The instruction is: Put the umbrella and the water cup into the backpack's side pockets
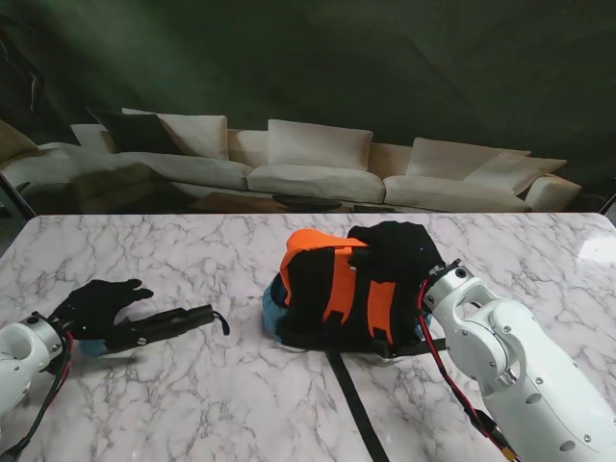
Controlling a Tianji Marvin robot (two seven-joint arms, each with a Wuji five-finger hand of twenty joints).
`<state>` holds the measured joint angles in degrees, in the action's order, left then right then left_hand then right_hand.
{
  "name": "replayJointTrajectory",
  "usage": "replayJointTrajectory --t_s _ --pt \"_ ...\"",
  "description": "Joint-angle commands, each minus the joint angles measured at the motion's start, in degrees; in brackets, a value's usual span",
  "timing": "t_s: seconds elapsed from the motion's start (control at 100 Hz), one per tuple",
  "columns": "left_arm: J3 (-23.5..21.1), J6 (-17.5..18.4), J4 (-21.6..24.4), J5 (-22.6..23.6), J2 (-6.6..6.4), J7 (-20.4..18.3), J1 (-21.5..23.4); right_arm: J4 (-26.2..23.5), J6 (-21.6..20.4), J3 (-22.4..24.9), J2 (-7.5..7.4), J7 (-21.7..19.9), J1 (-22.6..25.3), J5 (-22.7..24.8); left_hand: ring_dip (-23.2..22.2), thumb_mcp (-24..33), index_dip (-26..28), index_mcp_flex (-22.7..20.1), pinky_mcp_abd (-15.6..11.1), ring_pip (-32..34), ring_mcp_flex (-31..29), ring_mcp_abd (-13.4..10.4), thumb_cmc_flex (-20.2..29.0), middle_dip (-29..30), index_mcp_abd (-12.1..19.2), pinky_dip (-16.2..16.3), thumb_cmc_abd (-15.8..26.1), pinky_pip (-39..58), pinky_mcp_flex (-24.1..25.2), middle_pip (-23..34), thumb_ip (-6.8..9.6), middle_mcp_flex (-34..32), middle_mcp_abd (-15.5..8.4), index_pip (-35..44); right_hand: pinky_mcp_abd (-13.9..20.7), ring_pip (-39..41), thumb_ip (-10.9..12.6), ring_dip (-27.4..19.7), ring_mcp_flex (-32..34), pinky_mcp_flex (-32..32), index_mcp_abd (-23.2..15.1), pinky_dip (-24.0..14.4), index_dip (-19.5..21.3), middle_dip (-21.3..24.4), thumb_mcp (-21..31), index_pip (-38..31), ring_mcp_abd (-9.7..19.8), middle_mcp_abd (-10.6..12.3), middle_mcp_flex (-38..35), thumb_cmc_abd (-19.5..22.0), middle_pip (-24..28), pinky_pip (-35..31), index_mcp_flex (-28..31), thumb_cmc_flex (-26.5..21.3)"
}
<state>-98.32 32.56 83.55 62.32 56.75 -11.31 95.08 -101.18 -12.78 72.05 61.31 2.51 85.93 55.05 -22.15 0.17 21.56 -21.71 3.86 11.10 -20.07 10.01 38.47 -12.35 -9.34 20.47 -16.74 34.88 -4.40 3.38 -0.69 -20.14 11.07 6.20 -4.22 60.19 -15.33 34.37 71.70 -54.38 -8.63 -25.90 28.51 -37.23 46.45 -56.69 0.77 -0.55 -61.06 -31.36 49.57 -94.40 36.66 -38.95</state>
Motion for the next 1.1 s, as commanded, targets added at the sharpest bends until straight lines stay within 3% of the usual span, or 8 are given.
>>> replayJointTrajectory --t_s 0.0,0.42,0.83,1.09 --pt "0.0 -1.2 -1.8 -0.4 -0.3 -0.8 0.7 0.9 0.5 -0.3 0.06 -0.4 0.1 -0.1 -0.8 -0.9 1.1 1.5 -1.8 1.0 -1.0 -0.3 0.4 -1.2 -0.7 -1.0 -2.4 1.5 -0.2 1.2 -0.67 -1.1 -0.6 0.7 3.4 0.3 2.4 0.8 0.4 0.4 -7.9 -2.2 0.4 -0.3 5.6 -3.4 -0.2 1.1 1.1 6.8 -0.7 -6.4 3.7 -8.2" --pt "1.3 -4.8 -6.8 1.2 -0.4 2.3 0.3 0.9 0.9 -0.3 0.01 -0.8 0.1 0.0 -4.2 1.3 4.7 0.6 -1.7 3.5 -4.1 -0.9 5.9 -5.2 -2.6 1.1 -2.6 6.2 -1.9 4.9 0.43 -4.0 -0.9 2.7 3.2 0.1 2.5 0.9 0.3 0.4 -7.7 -2.3 0.3 -0.2 5.3 -3.2 -0.3 1.1 1.2 6.9 -0.7 -6.3 3.5 -8.3" --pt "2.9 -6.2 -8.2 1.1 -0.59 1.1 -0.8 1.1 1.1 -0.8 0.0 -1.5 -0.4 -0.6 -6.1 5.5 6.0 -1.6 -2.0 5.4 -7.1 -1.6 16.1 -6.8 -1.9 2.6 -2.2 9.1 -4.2 7.9 1.69 -6.6 -1.6 4.1 3.0 -0.2 2.7 1.0 0.1 0.8 -7.2 -2.4 0.0 -0.2 5.5 -2.7 -0.3 0.9 1.4 7.4 -0.8 -5.9 3.7 -8.7" --pt "5.1 -7.6 -10.4 0.7 -0.73 0.9 -2.5 1.2 0.7 -0.8 -0.09 -1.9 -0.7 -0.6 -9.5 7.2 6.0 -3.8 -1.4 9.1 -11.7 -2.0 19.6 -9.5 -1.4 4.5 -2.7 14.2 -7.7 12.6 1.14 -11.4 -3.1 6.0 2.9 -0.4 2.7 1.1 0.0 0.9 -7.2 -2.5 -0.1 -0.3 5.5 -2.4 -0.4 0.9 1.4 7.4 -0.7 -5.8 3.8 -8.8"
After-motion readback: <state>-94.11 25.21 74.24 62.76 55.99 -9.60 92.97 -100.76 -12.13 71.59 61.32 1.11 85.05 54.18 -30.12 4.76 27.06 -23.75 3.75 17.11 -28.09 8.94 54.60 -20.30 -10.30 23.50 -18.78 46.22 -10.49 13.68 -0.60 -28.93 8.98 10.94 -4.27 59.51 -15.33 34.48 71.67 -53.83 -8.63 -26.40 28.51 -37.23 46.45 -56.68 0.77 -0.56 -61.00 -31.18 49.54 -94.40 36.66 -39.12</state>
